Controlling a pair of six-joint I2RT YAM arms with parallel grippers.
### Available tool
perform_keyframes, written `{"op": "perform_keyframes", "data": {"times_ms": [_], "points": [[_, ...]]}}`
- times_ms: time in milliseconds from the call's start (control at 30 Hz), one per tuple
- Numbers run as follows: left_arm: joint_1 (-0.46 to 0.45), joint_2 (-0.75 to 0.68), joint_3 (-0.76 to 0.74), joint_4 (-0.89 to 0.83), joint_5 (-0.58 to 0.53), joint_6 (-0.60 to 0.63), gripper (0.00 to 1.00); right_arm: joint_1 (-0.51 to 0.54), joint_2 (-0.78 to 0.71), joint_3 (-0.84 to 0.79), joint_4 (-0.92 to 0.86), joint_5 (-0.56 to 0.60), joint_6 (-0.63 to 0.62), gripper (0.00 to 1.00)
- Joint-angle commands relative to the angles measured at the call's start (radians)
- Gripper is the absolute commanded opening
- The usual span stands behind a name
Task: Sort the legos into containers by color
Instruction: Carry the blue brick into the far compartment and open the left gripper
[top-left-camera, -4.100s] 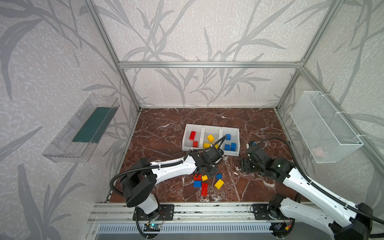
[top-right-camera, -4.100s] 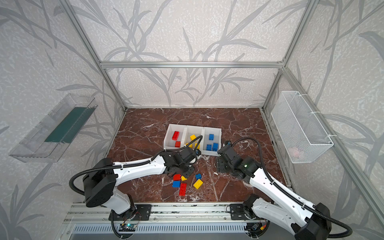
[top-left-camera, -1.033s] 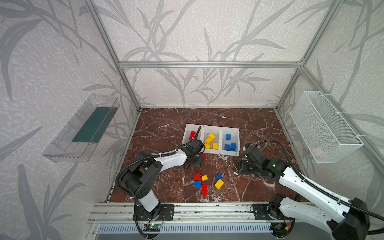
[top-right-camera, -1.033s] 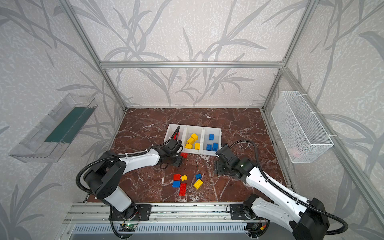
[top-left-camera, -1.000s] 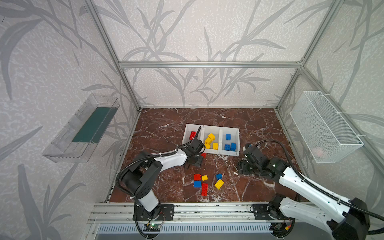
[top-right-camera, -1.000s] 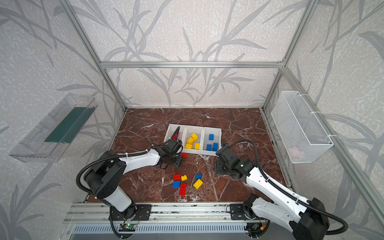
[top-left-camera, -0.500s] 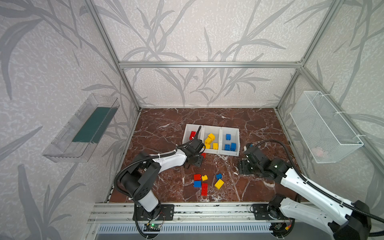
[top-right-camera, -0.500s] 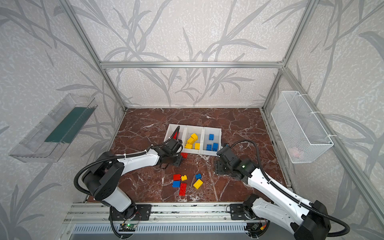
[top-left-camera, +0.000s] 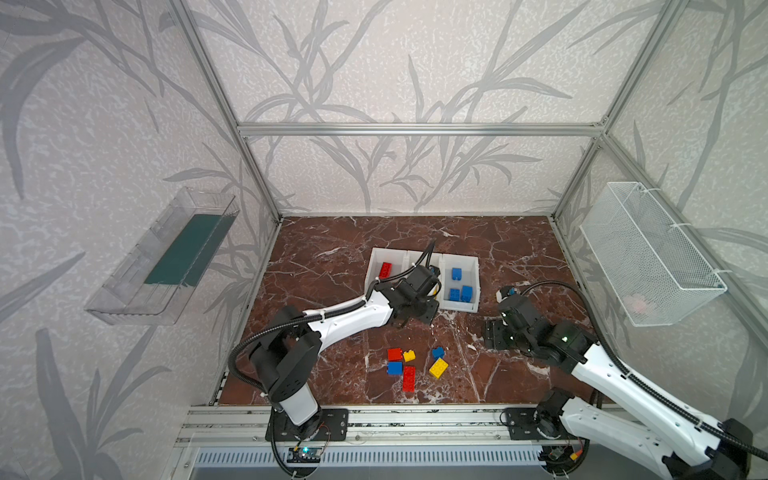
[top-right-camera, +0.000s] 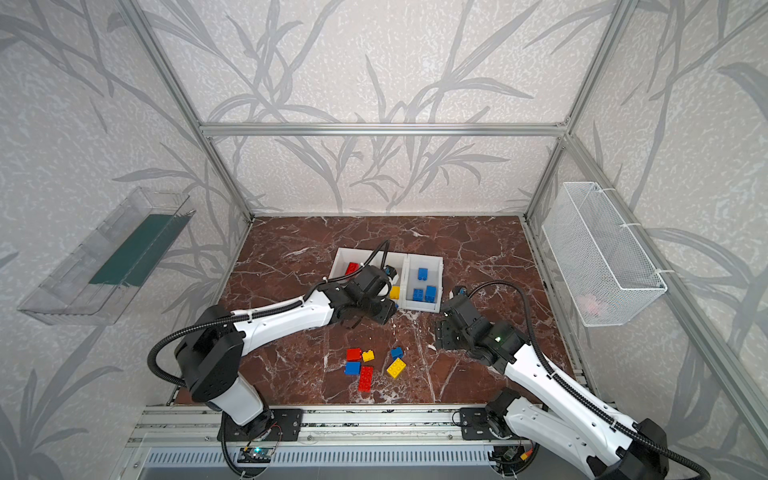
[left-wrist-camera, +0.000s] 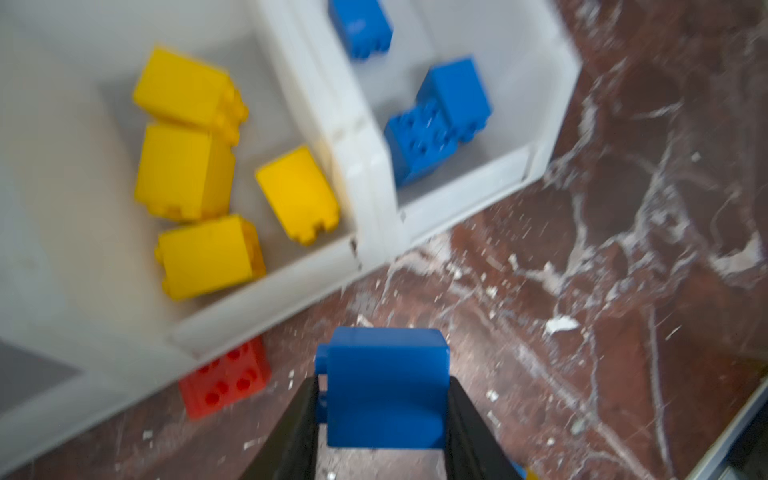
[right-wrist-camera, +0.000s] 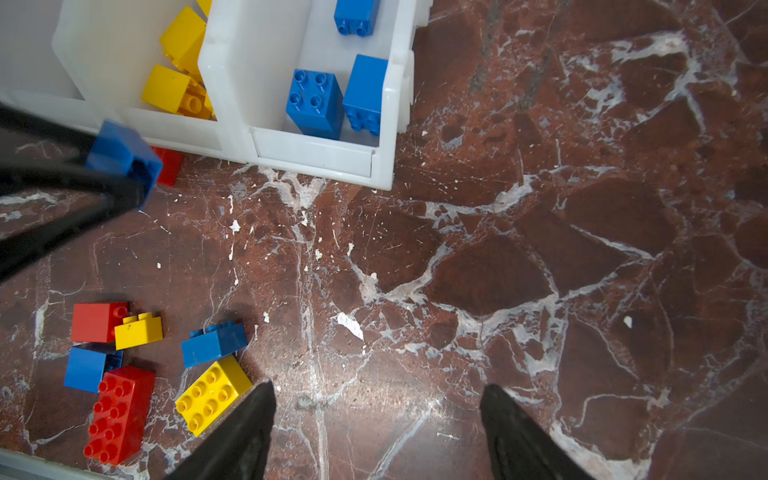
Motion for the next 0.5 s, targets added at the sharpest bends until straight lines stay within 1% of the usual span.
{"op": "perform_keyframes", "data": {"times_ms": [0,133,233,400,467], "points": [[0.005,0.075,0.136,-0.022,0.024,0.08,0.37,-0.006,-0.033,0.006,-0.041,0.023,0.001,0.78],[0.005,0.2,0.301,-0.037,0.039,0.134,0.37,-0.006,-0.062,0.001,-0.064,0.034,0.013,0.78],[0.008,0.288,0.414,-0.063,0.039,0.15,0.37,-0.006,-0.086,-0.004,-0.082,0.035,0.022,0.78],[0.012,0.417,0.571,-0.098,0.036,0.157,0.37,-0.006,-0.115,-0.009,-0.106,0.04,0.033,0.78],[0.013,0.455,0.614,-0.116,0.028,0.152,0.4,-0.006,-0.124,-0.007,-0.117,0.04,0.035,0.78]]}}
